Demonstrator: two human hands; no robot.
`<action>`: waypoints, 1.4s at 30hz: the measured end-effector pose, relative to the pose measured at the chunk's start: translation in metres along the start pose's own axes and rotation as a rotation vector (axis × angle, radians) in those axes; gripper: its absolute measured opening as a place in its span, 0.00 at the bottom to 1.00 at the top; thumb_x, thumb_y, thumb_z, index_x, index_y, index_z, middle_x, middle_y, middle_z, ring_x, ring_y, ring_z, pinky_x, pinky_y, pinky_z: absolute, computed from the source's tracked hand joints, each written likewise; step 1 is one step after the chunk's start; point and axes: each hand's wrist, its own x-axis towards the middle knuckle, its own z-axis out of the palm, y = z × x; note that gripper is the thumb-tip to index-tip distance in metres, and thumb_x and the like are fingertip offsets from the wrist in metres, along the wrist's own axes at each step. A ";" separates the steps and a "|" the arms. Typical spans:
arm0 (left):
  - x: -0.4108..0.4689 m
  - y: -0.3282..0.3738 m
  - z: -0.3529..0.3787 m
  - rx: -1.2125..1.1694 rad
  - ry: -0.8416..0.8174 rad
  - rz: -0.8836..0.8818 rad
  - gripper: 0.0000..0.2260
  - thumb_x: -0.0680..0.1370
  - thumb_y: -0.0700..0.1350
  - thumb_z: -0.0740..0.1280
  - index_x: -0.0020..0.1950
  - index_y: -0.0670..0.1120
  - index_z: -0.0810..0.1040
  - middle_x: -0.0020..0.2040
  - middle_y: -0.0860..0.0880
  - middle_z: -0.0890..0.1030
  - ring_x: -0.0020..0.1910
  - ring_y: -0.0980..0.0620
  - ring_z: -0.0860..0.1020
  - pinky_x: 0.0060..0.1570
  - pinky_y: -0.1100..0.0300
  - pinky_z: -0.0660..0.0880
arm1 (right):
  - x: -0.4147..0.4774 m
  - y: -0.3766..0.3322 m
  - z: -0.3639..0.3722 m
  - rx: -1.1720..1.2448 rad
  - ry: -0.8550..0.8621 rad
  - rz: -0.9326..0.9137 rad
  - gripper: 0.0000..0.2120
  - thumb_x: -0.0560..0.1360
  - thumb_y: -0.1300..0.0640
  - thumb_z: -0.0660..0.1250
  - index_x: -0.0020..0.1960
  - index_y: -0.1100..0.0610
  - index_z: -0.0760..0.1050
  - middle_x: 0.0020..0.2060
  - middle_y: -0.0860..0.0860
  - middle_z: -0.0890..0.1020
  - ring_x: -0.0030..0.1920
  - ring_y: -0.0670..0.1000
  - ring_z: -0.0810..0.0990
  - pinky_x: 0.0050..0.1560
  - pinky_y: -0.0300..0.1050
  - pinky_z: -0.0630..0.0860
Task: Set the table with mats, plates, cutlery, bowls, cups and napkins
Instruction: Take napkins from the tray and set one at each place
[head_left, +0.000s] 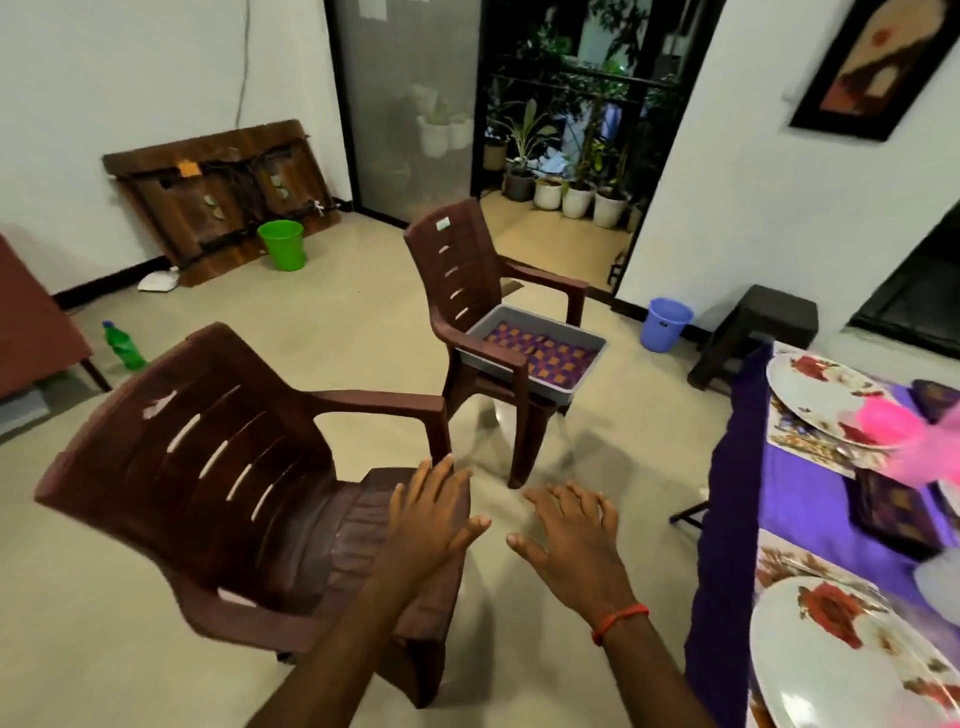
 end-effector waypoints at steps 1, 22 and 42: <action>0.006 0.001 0.001 -0.011 -0.004 0.015 0.53 0.66 0.82 0.30 0.83 0.56 0.57 0.84 0.53 0.51 0.83 0.49 0.44 0.78 0.37 0.48 | 0.002 0.002 -0.001 0.000 0.000 0.011 0.29 0.77 0.30 0.55 0.74 0.39 0.64 0.73 0.43 0.67 0.75 0.50 0.58 0.76 0.55 0.47; 0.285 0.052 0.039 -0.028 -0.045 0.094 0.42 0.73 0.80 0.39 0.82 0.60 0.56 0.84 0.56 0.49 0.83 0.52 0.41 0.78 0.38 0.47 | 0.232 0.142 -0.027 0.081 -0.003 0.119 0.34 0.75 0.27 0.49 0.77 0.41 0.60 0.76 0.47 0.65 0.78 0.53 0.55 0.76 0.56 0.44; 0.561 0.040 0.059 0.014 -0.118 0.102 0.49 0.69 0.80 0.33 0.83 0.55 0.53 0.85 0.51 0.50 0.83 0.48 0.43 0.78 0.39 0.45 | 0.489 0.240 -0.033 0.048 0.006 0.142 0.37 0.74 0.29 0.61 0.77 0.41 0.55 0.77 0.50 0.61 0.78 0.54 0.55 0.77 0.59 0.50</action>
